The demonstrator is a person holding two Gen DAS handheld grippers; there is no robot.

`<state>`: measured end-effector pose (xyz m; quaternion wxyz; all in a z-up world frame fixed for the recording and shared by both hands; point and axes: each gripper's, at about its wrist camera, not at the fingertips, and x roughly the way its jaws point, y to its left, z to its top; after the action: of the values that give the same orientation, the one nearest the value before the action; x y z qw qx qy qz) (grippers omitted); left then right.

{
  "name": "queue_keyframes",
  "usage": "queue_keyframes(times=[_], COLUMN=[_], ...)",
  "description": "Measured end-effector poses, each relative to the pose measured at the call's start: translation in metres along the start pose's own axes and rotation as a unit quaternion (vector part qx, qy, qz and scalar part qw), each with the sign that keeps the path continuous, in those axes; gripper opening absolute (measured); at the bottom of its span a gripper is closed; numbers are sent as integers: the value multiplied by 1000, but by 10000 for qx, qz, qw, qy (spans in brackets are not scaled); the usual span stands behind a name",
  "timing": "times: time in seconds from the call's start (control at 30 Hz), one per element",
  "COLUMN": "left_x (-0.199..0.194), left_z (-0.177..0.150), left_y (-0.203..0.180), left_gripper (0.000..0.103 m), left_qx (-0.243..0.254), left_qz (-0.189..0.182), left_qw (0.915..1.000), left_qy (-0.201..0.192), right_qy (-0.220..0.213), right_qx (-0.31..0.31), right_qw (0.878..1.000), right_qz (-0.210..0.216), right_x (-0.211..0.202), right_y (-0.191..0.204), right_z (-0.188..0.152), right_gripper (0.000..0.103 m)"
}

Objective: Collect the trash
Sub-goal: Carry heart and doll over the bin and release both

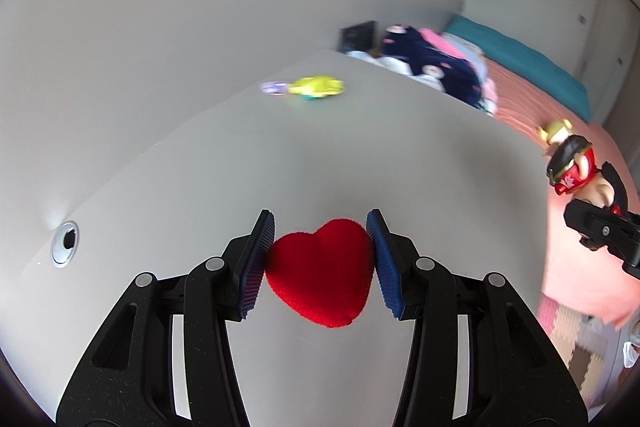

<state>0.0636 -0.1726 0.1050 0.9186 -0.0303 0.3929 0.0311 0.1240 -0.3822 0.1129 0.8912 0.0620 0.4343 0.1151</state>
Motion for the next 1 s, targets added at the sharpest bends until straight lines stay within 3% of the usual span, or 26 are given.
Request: queue_keyframes(times=[0.27,0.5,0.7,1.0], left_x=[-23,-20,-22,-12], left_z=[-25,-47,-69,-90], left_y=[-106,-203,-262,-315], left_gripper=[47,48,48,48], left_qx=[691,1432,1961,2427], left_qz=[-543,-943,-1229,-1554], left_qw=[9961,9851,9725,9562], left_qy=[38,161,272,516], right_qy=[-191,-335,-371,-231], right_qx=[470,949,1395,1774], right_qw=[9983,9919,9840,9763], right_qz=[-273,-772,-1047,-1218], right_x=[-50,-89,-112,-113], right_y=[-79,-149,-200,-244], right_z=[-37,-70,-98,-121], right_gripper=[58,58,58,58])
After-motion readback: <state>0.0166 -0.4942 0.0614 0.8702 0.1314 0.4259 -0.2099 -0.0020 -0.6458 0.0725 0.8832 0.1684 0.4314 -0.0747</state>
